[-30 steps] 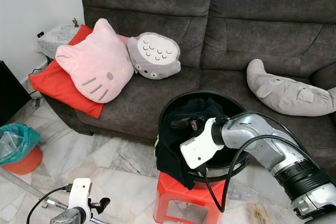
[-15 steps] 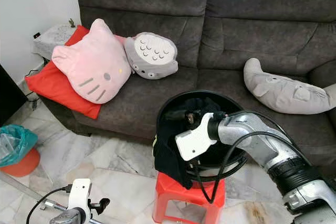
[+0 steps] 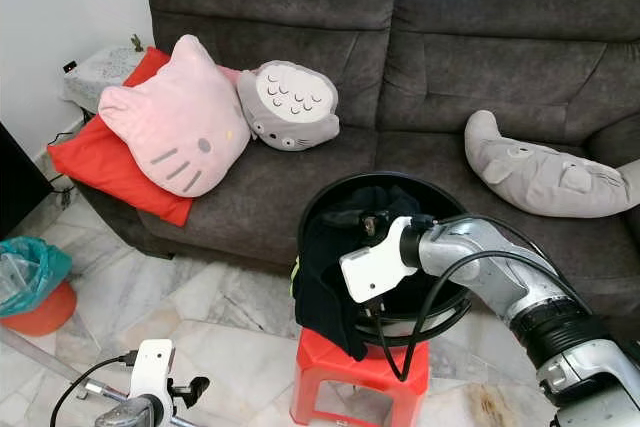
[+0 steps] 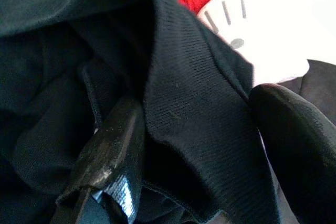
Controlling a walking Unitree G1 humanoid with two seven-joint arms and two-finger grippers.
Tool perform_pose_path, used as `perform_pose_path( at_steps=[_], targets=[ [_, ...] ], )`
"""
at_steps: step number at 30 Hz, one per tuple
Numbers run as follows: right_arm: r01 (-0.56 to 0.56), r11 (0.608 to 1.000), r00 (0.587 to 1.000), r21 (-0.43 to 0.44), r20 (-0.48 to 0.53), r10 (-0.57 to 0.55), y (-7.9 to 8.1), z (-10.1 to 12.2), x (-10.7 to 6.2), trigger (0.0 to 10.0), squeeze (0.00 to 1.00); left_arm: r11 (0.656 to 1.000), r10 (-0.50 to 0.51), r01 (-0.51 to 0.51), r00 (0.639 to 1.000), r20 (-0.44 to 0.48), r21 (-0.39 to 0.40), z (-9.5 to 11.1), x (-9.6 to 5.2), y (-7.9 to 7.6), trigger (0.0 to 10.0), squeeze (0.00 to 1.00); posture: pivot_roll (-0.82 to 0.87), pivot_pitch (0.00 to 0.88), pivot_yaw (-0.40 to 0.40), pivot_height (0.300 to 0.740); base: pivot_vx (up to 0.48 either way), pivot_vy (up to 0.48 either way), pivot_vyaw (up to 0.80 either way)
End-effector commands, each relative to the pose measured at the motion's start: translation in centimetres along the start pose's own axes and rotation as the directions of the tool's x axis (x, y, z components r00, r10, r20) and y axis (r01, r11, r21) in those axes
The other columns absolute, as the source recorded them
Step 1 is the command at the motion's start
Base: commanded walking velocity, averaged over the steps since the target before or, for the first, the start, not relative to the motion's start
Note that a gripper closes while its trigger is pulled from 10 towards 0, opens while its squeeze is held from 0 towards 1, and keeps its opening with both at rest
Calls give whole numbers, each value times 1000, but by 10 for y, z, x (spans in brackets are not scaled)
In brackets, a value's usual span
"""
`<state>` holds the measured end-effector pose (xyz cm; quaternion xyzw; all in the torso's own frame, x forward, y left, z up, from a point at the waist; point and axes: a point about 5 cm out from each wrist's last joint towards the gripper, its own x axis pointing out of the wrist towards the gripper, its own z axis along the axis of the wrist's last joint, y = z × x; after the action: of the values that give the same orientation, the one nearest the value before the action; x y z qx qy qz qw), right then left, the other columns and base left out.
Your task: Hang hanger
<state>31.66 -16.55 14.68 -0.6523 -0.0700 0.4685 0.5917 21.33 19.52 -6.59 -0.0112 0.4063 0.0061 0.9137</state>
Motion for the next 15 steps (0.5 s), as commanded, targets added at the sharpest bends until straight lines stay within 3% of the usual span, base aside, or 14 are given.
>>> perform_pose_path(
  at_steps=[1,15],
  targets=[
    [10,999,1000,-46,-5,-11,-7,-1,0,10000,0,1000,10,-10,1000,-2,-5,-1,0,2,10000,0,-180,7,53,740,0,0,0],
    [84,994,995,-77,52,-80,-22,2,7,10000,0,1000,9,-9,1000,4,-5,1,0,0,10000,0,-179,4,51,740,0,0,0]
  ],
)
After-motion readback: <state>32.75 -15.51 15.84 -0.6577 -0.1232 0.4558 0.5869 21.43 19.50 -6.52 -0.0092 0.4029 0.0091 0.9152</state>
